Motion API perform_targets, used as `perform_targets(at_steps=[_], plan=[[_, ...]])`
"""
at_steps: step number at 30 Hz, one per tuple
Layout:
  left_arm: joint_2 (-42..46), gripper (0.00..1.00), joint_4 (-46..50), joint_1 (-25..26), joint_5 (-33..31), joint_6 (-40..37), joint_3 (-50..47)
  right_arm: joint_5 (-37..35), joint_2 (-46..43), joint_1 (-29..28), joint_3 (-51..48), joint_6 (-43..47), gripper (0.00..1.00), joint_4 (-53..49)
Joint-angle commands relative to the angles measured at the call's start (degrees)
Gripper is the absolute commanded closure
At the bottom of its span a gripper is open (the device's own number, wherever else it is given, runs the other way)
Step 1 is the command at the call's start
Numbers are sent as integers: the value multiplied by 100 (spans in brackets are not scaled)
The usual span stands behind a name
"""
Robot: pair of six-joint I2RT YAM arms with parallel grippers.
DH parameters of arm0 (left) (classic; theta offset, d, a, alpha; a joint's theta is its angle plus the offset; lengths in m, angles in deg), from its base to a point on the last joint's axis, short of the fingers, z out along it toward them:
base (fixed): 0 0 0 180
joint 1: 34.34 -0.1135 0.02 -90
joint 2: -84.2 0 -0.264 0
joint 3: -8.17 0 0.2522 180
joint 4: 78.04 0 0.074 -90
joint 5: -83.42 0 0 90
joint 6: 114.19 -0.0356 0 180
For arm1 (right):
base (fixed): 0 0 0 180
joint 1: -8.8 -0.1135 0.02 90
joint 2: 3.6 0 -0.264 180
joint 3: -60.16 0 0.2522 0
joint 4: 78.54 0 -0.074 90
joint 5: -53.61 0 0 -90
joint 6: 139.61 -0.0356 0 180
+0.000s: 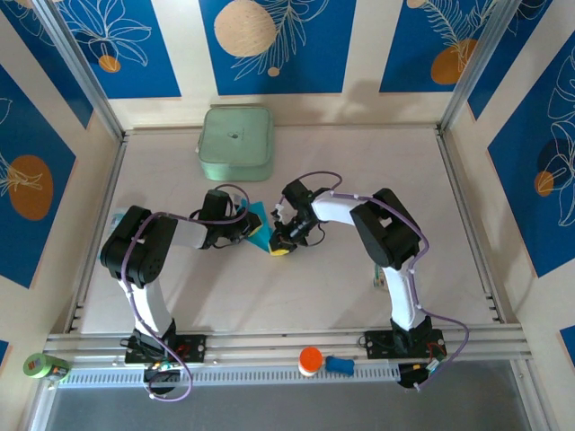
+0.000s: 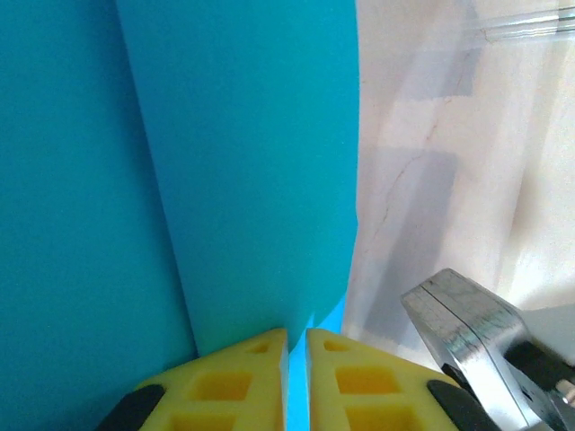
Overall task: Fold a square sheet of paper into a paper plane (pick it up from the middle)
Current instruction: Fourth fold the wing at the center of the table.
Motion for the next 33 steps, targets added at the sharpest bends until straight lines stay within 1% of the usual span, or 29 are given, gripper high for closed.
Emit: perform_targets(at_steps=[1,4,10,16,22,24,27,30,33], plan=[[-101,85,562,-25,-234,-25,14,-45,-609,93,-261,-118,93,226],[-101,85,558,-25,-224,31,6,-125,-770,153,-208,-230,92,509],[-92,85,577,-23,-219,78,15,-470,-356,-20,315,-109,93,189],[-92,85,554,-25,-185,123,5,-395,-56,-131,452,-57,93,129],[-20,85,436,-18,-88,198,15,-720,157,-133,543,-9,93,-82],[101,84,388,-25,-12,224,48,-825,197,-124,520,0,93,-176],[399,80,357,-25,108,238,143,-887,191,-100,403,34,93,-246],[719,77,575,-26,102,45,255,-842,153,-71,265,134,93,-318],[905,75,1141,-25,-55,-395,372,-657,71,-28,83,294,93,-360]])
